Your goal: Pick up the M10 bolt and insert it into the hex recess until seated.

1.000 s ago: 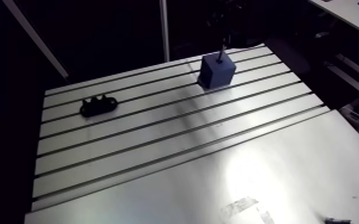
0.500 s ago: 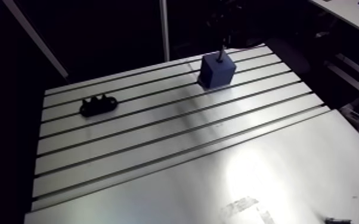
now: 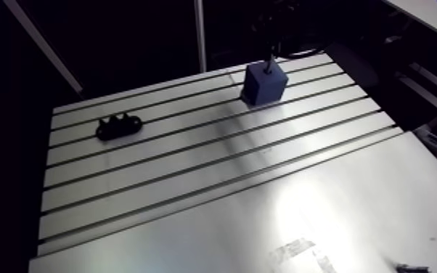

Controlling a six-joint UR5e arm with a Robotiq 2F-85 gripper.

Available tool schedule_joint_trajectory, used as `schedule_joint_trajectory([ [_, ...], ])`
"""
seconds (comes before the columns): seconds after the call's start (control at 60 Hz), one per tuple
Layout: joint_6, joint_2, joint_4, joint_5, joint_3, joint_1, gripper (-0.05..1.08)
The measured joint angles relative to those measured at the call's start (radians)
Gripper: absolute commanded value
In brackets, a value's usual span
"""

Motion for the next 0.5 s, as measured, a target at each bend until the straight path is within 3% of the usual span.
schedule_joint_trajectory([
  [0.5, 0.000, 0.005, -0.003, 0.000, 0.000, 0.000, 1.03],
])
